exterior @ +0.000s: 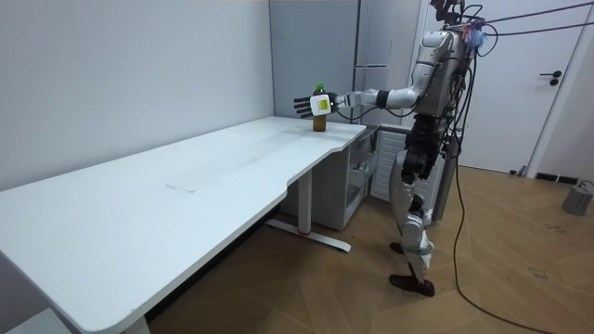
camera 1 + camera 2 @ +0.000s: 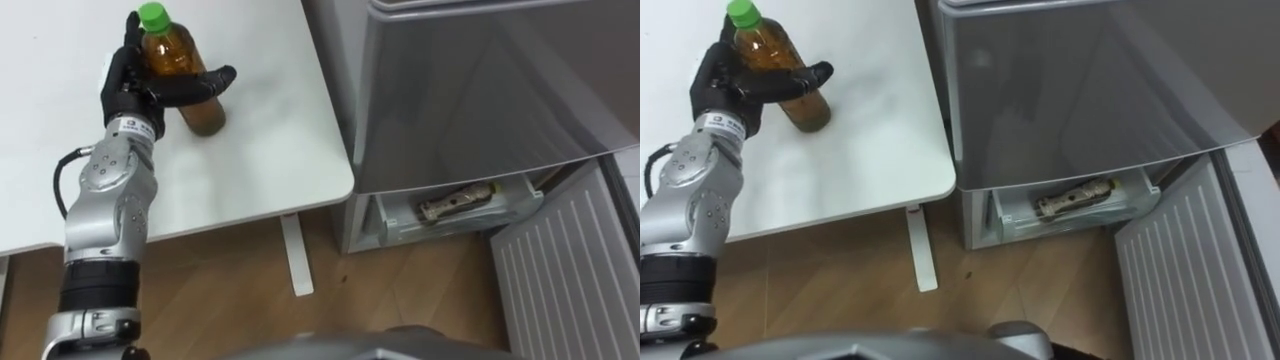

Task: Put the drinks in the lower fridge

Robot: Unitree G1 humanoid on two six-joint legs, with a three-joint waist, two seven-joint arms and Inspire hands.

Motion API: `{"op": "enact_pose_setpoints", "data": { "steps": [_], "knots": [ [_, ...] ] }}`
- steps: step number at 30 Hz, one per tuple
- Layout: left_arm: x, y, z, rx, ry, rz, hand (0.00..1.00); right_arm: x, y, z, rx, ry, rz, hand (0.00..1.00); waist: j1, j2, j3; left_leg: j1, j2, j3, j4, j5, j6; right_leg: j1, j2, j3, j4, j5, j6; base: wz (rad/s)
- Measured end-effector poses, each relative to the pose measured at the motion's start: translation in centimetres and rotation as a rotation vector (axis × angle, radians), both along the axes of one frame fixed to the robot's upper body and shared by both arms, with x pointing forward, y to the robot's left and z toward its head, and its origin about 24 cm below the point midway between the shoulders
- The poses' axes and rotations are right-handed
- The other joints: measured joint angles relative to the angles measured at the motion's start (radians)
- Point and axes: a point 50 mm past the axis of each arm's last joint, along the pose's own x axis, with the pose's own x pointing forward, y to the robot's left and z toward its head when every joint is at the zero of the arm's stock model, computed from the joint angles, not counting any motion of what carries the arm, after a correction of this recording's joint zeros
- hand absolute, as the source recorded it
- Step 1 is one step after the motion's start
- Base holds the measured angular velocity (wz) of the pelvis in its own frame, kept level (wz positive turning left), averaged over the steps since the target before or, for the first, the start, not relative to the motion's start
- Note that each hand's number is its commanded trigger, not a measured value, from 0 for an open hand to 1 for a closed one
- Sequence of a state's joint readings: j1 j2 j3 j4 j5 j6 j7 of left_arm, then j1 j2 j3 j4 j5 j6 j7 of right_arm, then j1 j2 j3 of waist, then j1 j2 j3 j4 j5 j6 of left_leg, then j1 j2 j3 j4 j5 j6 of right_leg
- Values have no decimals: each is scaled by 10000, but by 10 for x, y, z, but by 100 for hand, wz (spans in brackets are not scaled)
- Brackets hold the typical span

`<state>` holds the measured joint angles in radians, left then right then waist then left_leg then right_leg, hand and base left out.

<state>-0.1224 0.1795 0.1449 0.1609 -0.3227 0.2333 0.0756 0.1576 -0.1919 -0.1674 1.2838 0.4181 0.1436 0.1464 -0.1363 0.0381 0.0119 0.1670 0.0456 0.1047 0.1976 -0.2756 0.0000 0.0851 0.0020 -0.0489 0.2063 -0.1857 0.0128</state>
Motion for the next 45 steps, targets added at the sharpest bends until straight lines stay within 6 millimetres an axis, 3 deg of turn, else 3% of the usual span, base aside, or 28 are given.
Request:
{"op": "enact_pose_setpoints", "data": {
  "steps": [1,33,45],
  "knots": [
    [-1,1,-3,-15,114,30,100,0,0,0,-34,40,55,0,5,5,-4,3,0,3,6,0,0,-3,1,11,12,0,0,0],
    [-2,1,-11,-490,576,-308,100,6,-1,0,-309,429,1567,0,5,-14,-12,4,-9,23,5,5,-7,-160,31,187,145,9,-8,-1],
    [1,-1,6,-246,-45,-488,100,31,1,1,-1,-603,1900,0,36,-2,-38,-122,-1,6,59,5,-7,-288,19,138,142,63,-18,0]
  ]
}}
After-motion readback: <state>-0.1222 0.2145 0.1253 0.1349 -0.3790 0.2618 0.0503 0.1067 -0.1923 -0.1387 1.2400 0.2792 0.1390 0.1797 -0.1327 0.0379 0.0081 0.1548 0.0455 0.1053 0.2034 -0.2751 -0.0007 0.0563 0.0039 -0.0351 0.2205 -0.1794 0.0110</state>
